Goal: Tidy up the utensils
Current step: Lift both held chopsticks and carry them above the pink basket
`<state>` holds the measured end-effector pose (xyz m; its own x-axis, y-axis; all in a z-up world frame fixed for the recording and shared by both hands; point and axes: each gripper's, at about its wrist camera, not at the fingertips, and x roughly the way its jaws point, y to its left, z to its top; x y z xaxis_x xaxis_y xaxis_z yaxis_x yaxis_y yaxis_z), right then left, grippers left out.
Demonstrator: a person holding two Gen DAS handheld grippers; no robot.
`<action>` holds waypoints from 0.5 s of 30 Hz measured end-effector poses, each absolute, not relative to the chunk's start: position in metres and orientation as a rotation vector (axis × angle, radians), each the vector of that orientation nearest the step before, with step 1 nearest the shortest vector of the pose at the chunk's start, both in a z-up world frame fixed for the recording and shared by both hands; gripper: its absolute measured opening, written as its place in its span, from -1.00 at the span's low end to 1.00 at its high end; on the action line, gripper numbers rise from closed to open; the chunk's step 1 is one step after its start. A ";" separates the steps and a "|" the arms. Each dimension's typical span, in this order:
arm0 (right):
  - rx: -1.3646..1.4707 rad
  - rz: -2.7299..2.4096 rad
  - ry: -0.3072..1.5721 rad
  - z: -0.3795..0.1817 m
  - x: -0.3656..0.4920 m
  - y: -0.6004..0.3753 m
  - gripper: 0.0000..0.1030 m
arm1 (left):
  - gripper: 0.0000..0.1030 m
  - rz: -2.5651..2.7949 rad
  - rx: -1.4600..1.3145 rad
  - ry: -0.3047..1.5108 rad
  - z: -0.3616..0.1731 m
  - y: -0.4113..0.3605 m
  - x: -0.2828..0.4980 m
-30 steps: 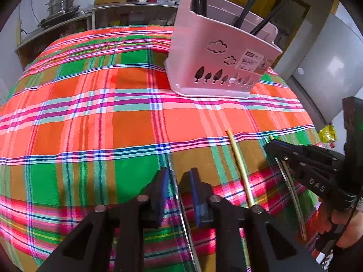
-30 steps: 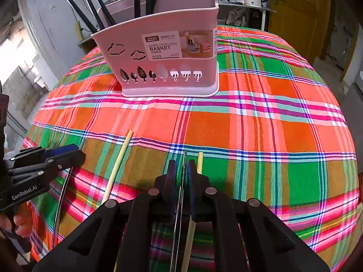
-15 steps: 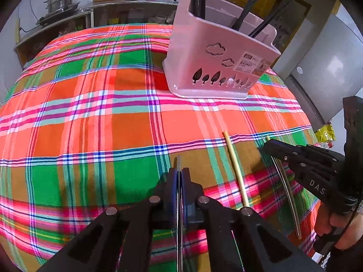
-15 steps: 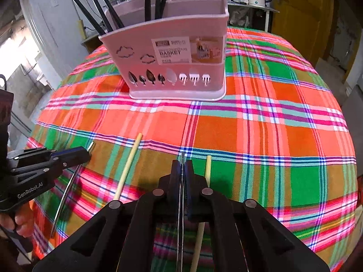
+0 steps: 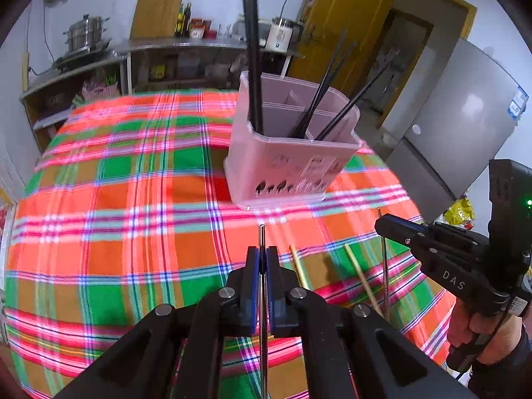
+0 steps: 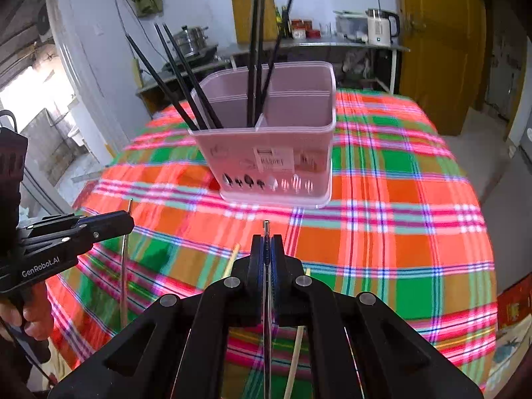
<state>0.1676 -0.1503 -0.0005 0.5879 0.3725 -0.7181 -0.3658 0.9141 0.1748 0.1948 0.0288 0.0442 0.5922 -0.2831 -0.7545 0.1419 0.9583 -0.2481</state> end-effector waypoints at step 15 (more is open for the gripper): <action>0.036 0.436 0.681 0.058 0.141 -0.167 -0.93 | -0.93 -0.269 -0.133 0.799 0.099 0.023 0.179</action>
<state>0.1411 -0.1671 0.0577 0.6909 0.4015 -0.6012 -0.3781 0.9095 0.1729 0.1787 0.0231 0.0989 0.6654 -0.2872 -0.6890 0.1872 0.9577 -0.2183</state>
